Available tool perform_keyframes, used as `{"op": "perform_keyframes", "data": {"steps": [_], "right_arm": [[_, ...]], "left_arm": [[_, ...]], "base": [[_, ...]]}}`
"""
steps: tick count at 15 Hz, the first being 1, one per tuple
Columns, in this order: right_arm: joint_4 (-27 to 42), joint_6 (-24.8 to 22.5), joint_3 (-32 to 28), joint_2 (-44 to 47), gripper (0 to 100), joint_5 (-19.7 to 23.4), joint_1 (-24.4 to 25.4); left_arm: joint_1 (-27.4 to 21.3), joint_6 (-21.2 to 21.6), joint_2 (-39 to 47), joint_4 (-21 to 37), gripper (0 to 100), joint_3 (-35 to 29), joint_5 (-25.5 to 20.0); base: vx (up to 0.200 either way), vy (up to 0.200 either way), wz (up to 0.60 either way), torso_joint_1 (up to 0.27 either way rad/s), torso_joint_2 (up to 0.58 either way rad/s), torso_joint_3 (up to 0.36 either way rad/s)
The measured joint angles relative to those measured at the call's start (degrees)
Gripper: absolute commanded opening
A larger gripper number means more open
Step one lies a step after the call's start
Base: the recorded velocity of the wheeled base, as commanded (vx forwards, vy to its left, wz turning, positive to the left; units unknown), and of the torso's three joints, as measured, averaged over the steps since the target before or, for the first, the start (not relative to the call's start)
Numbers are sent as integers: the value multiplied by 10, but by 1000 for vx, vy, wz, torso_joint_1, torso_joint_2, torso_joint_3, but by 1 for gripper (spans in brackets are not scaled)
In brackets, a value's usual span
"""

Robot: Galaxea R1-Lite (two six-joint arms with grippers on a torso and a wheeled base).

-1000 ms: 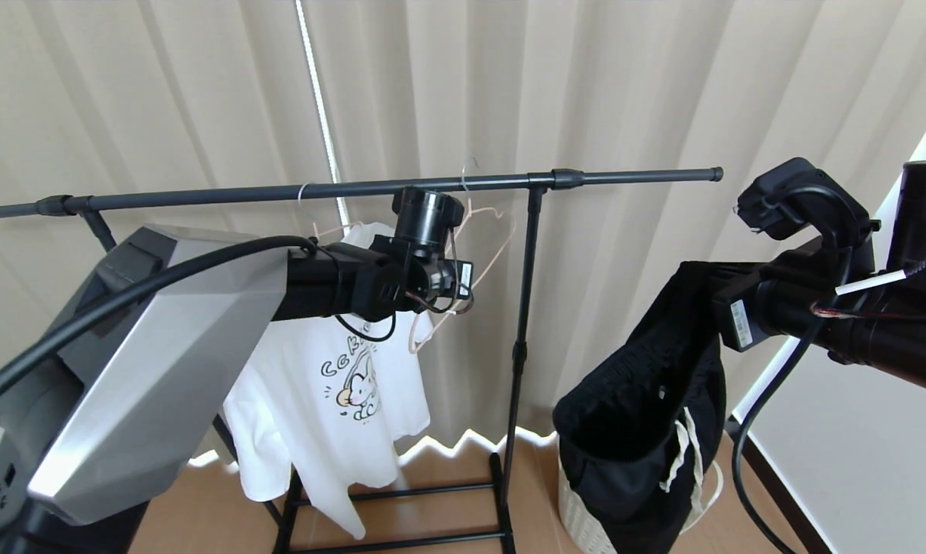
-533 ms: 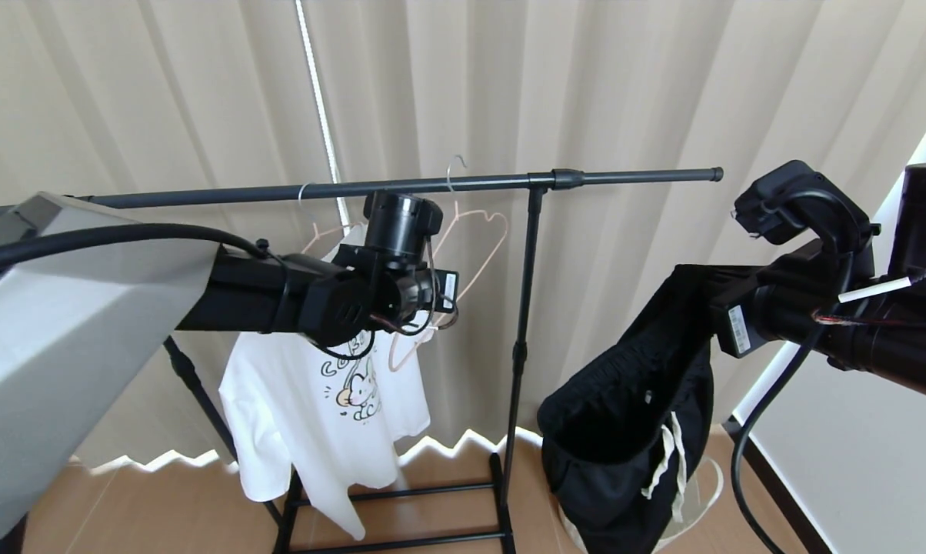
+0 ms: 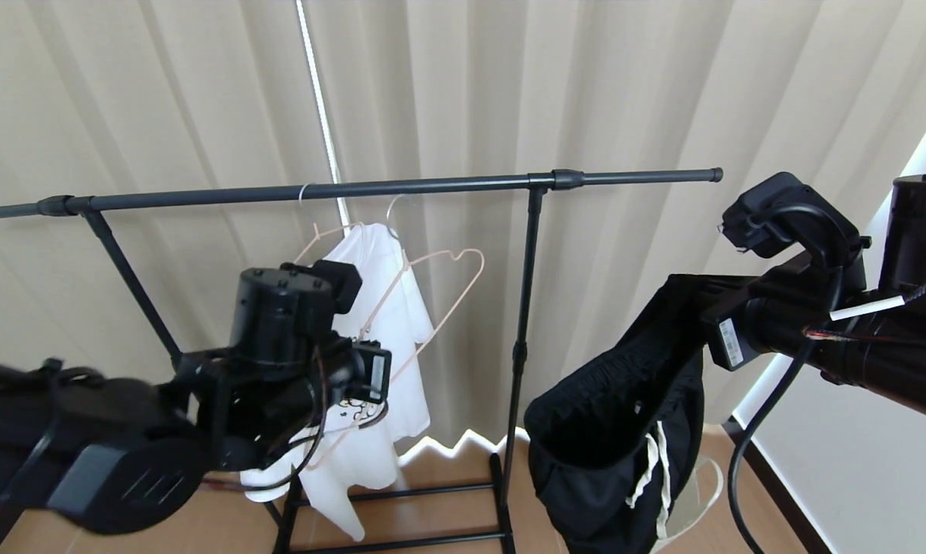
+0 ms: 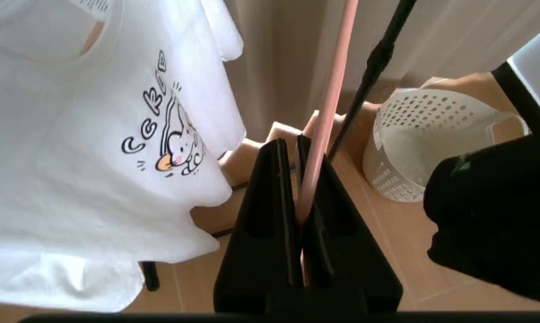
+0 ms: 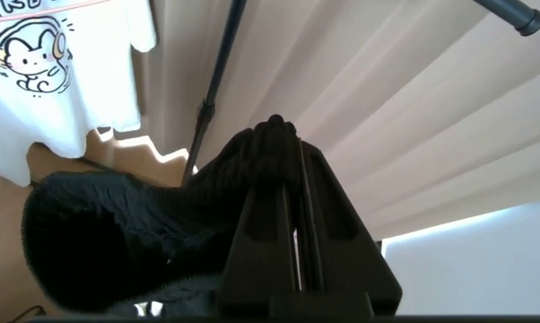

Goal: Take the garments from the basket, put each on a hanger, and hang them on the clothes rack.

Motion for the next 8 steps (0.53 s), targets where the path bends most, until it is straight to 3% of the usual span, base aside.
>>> {"op": "perform_keyframes", "data": {"steps": [4, 6, 8], "right_arm": [[0, 0, 2, 5, 0, -16, 5], [0, 0, 2, 11, 0, -21, 5], [0, 1, 1, 21, 0, -27, 5]], "left_arm": [[-40, 21, -105, -151, 0, 213, -5], [-62, 37, -133, -246, 0, 286, -9], [-84, 44, -140, -273, 0, 323, -20]], "base": [[0, 0, 0, 0, 0, 0], [0, 0, 0, 0, 0, 0], [0, 0, 0, 0, 0, 0]]}}
